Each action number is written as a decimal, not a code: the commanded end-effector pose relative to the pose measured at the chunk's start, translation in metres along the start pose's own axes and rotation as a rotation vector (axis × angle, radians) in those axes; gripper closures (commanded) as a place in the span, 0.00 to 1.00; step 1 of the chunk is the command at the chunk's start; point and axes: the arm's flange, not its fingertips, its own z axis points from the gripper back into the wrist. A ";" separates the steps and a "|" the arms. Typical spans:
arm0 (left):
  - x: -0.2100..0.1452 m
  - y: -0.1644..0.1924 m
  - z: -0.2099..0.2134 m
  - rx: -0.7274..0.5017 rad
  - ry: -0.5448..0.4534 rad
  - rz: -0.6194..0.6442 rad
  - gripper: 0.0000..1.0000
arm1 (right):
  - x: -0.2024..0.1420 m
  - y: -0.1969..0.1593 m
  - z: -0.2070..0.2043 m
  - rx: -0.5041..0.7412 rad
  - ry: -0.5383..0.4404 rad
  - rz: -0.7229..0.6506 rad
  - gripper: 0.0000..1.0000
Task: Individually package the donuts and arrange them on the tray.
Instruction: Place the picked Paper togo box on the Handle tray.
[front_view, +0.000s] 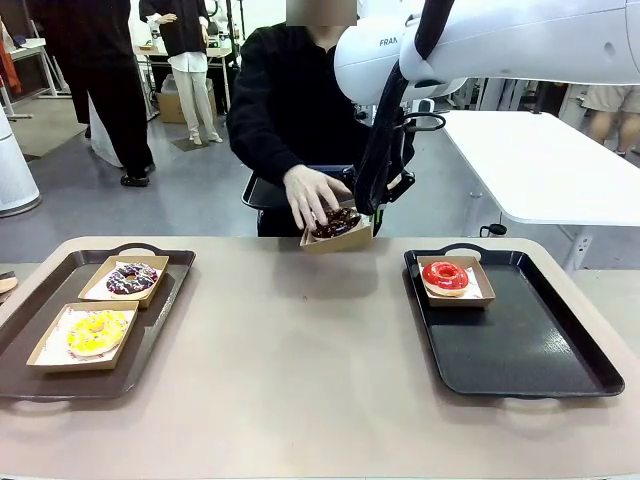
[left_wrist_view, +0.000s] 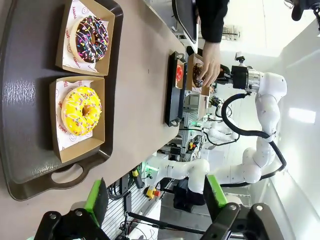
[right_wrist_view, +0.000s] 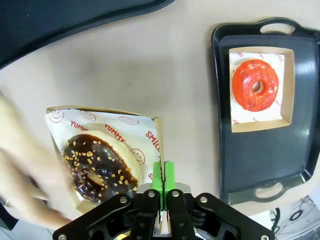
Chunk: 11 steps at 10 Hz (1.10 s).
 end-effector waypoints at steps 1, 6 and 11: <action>0.000 -0.001 0.003 -0.004 0.004 -0.006 0.00 | -0.002 -0.002 0.001 0.002 0.002 -0.001 1.00; 0.000 -0.001 0.003 -0.004 0.004 -0.006 0.00 | -0.030 -0.039 0.024 -0.030 0.026 0.134 0.98; 0.000 -0.001 0.003 -0.004 0.004 -0.006 0.00 | -0.089 -0.173 0.038 0.034 0.008 0.126 0.98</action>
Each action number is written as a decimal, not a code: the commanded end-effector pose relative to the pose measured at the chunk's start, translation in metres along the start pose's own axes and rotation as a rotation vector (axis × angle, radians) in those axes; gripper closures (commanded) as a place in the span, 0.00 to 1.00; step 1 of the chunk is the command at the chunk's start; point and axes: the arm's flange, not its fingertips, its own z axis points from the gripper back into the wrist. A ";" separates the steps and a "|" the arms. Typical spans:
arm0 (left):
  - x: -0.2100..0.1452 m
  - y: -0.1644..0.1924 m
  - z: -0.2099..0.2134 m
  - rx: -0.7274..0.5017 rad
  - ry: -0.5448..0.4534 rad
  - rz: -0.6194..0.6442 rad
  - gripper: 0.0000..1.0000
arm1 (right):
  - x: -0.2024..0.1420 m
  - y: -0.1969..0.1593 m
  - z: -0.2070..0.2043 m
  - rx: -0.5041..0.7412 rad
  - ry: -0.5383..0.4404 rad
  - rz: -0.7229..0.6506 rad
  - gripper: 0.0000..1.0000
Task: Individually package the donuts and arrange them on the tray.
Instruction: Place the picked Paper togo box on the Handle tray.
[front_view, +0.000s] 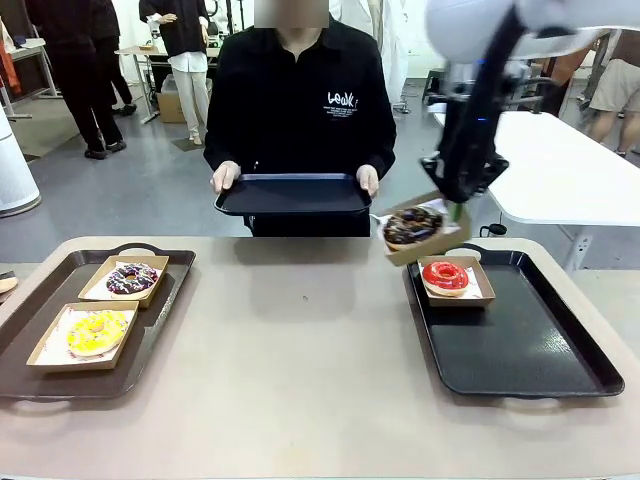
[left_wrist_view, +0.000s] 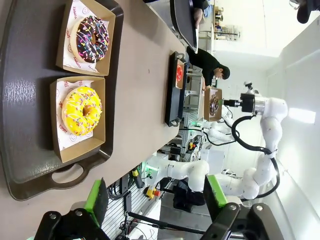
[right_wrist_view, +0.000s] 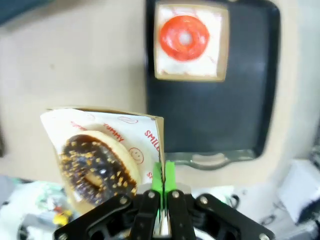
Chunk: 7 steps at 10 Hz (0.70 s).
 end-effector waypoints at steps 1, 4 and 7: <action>-0.001 -0.002 0.003 -0.004 0.003 -0.008 0.00 | -0.021 -0.044 -0.026 0.077 -0.026 -0.050 0.98; -0.001 -0.002 0.003 -0.004 0.003 -0.008 0.00 | -0.018 -0.095 -0.065 0.117 -0.026 -0.077 0.98; -0.001 -0.002 0.003 -0.004 0.003 -0.008 0.00 | 0.009 -0.119 -0.108 0.122 -0.025 -0.056 0.98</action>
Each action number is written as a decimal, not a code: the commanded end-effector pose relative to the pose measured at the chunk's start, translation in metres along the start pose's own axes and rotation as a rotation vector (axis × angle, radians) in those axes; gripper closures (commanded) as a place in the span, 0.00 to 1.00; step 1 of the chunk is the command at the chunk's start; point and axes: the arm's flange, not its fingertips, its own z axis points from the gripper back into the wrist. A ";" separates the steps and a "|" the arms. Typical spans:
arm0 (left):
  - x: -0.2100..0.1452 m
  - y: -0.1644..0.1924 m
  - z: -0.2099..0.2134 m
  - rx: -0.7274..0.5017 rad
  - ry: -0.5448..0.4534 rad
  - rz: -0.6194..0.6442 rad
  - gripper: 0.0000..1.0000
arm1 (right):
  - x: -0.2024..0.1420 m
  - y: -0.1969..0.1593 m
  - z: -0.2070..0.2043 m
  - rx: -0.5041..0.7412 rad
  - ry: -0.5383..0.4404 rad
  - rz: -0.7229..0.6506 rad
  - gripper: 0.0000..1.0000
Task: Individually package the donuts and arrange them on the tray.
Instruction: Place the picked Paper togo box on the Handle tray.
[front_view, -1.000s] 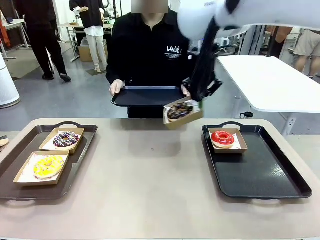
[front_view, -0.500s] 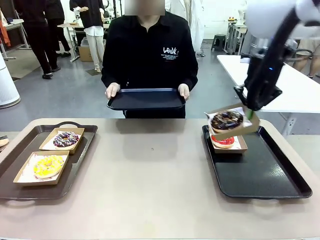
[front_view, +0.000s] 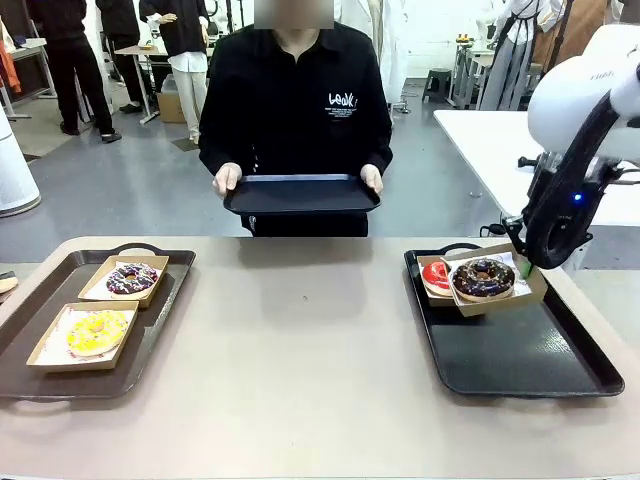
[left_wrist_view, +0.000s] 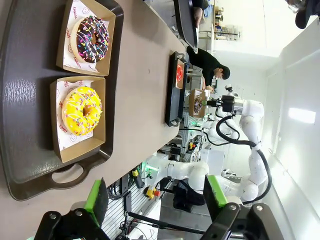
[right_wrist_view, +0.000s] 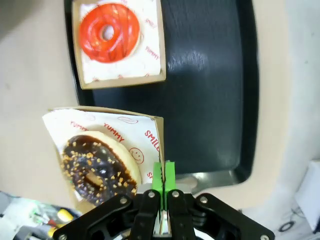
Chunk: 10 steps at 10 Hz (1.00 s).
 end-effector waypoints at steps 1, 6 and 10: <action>-0.001 -0.002 0.003 -0.005 0.003 -0.008 0.00 | 0.016 -0.005 -0.016 0.038 0.004 0.034 0.98; -0.001 -0.002 0.003 -0.005 0.003 -0.008 0.00 | 0.009 -0.004 -0.014 0.001 0.005 0.009 0.98; -0.001 -0.002 0.003 -0.005 0.003 -0.008 0.00 | 0.011 -0.004 -0.014 0.002 -0.002 0.019 0.98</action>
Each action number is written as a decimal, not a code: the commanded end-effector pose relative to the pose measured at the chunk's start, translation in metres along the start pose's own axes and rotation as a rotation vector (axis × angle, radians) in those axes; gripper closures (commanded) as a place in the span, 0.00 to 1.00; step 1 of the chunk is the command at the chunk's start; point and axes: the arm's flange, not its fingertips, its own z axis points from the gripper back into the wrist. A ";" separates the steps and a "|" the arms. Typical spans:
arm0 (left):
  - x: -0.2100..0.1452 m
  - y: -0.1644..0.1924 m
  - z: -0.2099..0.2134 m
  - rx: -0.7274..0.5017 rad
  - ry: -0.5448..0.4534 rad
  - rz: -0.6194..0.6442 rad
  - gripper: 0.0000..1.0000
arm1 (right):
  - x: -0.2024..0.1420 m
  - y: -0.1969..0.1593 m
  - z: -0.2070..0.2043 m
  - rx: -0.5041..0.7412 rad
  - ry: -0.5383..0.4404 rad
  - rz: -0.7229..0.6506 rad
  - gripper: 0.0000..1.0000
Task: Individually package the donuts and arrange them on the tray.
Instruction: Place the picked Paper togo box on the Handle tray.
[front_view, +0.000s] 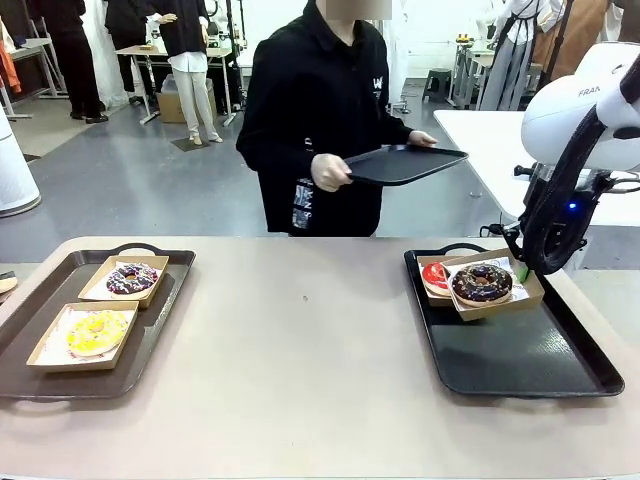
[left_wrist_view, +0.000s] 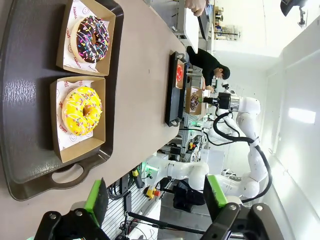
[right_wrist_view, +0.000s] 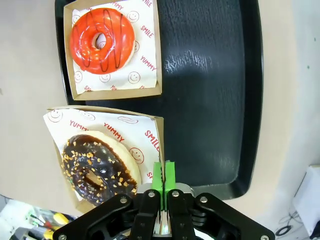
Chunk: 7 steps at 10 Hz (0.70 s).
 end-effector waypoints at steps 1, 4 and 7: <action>-0.001 -0.002 0.003 -0.005 0.003 -0.008 0.00 | -0.008 -0.003 -0.007 0.010 -0.038 0.032 0.98; -0.001 -0.002 0.003 -0.005 0.003 -0.008 0.00 | -0.035 -0.010 -0.031 -0.010 -0.055 0.062 0.98; -0.001 -0.002 0.003 -0.005 0.003 -0.008 0.00 | -0.039 -0.014 -0.055 -0.002 -0.027 0.066 0.98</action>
